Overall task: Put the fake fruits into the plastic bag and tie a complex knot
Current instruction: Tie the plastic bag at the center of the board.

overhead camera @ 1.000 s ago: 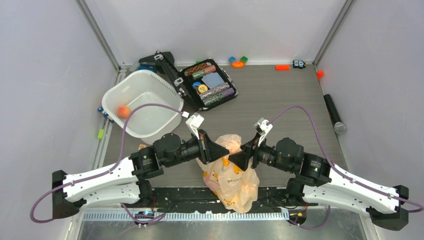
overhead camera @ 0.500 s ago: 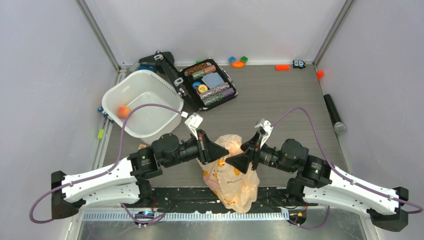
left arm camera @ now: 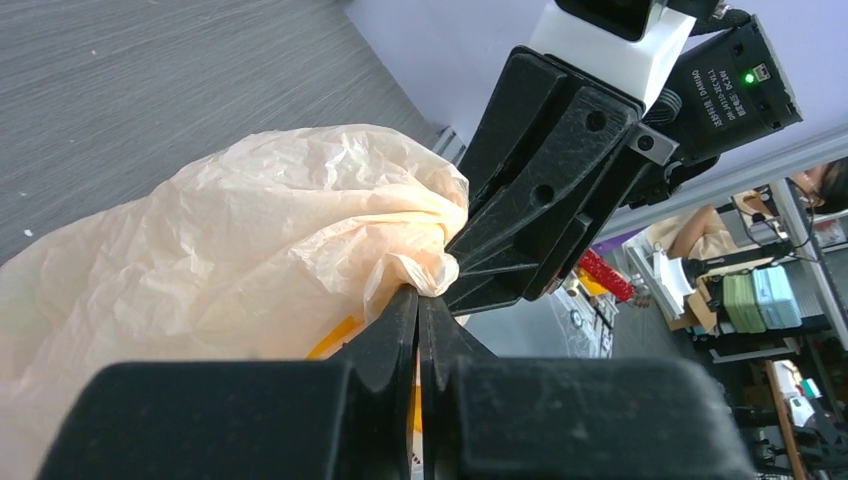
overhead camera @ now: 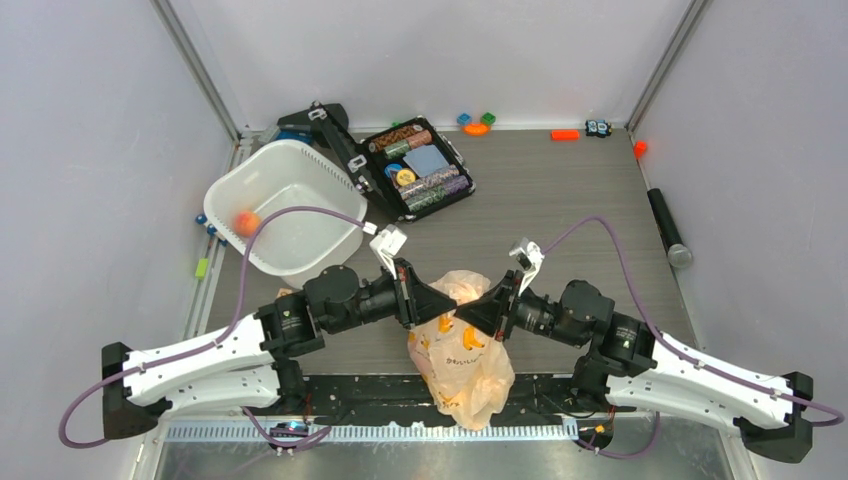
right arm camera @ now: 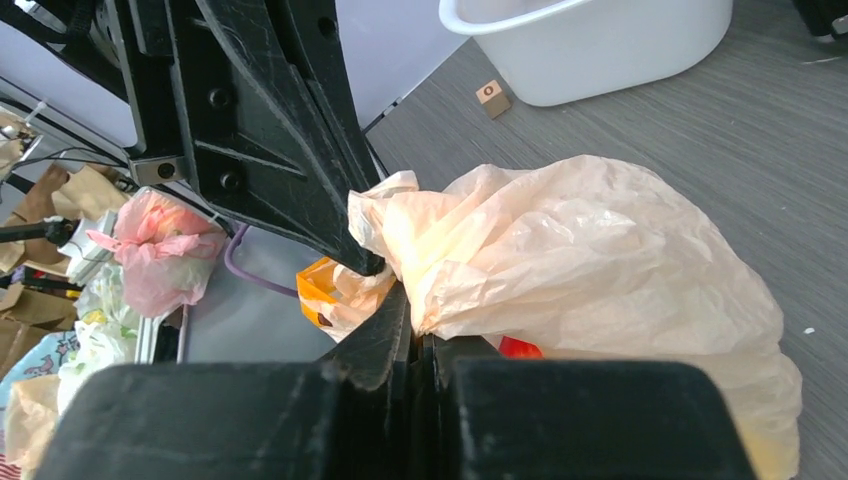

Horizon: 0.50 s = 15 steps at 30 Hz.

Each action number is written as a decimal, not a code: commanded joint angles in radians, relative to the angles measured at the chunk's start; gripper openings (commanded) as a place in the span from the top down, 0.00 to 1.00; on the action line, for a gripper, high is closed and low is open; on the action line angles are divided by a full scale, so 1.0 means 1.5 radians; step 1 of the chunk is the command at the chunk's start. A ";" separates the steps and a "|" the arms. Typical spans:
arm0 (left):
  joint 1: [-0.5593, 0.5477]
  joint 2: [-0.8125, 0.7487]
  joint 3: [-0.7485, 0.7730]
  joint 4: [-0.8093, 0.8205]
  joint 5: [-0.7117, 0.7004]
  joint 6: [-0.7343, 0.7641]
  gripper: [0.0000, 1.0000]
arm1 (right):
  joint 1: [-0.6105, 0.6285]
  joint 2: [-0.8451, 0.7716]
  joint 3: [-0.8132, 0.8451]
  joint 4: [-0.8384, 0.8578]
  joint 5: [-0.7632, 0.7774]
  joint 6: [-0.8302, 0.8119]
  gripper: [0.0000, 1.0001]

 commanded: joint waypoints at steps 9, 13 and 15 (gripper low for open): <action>0.000 -0.068 0.087 -0.194 -0.113 0.051 0.30 | 0.004 -0.030 -0.043 0.066 0.101 0.057 0.95; 0.000 -0.063 0.087 -0.255 -0.135 -0.001 0.29 | 0.003 -0.025 -0.035 0.065 0.113 0.048 0.95; -0.001 -0.054 0.074 -0.252 -0.119 -0.030 0.31 | 0.003 -0.022 -0.033 0.049 0.116 0.046 0.95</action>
